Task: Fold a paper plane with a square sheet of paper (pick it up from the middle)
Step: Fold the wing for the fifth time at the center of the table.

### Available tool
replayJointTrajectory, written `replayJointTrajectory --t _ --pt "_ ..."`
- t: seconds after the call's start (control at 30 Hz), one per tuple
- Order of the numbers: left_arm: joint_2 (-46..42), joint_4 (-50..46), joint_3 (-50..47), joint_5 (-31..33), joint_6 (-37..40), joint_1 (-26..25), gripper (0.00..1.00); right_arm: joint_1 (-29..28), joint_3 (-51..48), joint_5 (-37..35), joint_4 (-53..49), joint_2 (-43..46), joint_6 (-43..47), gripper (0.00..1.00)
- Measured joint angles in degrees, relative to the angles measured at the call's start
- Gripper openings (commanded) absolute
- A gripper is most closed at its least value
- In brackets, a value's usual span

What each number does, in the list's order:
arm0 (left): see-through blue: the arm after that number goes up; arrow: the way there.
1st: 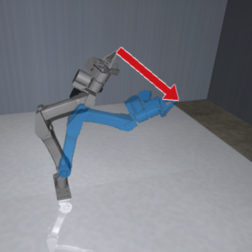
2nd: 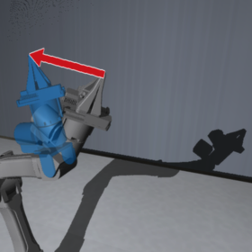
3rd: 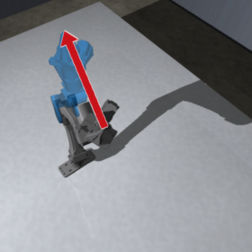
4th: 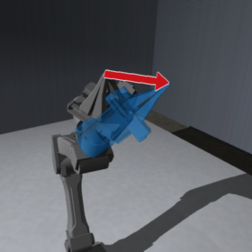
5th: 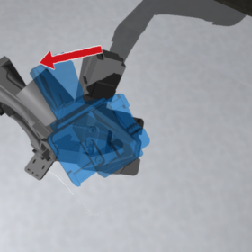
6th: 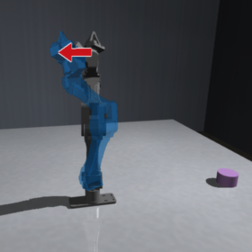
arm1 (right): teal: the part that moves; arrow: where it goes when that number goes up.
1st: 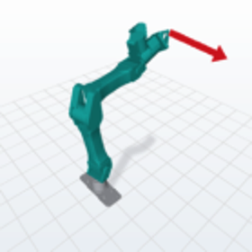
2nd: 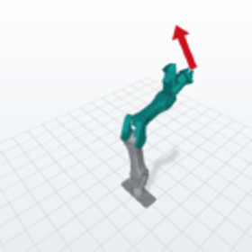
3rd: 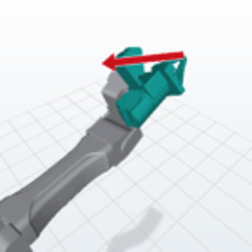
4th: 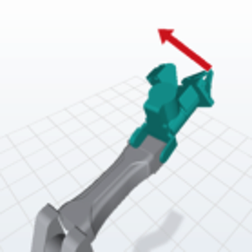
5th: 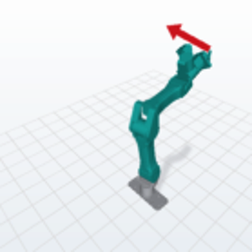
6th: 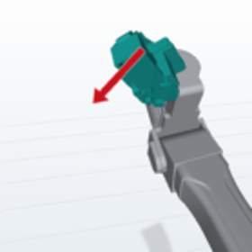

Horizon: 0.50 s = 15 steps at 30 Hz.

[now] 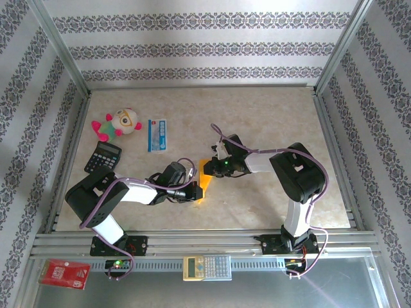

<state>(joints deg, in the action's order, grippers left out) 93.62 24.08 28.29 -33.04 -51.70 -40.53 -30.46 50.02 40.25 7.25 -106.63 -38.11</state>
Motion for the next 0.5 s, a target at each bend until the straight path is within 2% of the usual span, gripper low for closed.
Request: replayJointTrajectory --t 0.23,0.5 --pt "0.3 0.2 -0.1 -0.7 -0.2 0.3 0.00 0.7 -0.9 1.1 0.5 4.3 -2.4 0.14" --pt "0.5 0.4 0.0 -1.5 -0.2 0.5 0.00 0.4 -6.6 1.4 2.9 6.9 -5.3 0.12"
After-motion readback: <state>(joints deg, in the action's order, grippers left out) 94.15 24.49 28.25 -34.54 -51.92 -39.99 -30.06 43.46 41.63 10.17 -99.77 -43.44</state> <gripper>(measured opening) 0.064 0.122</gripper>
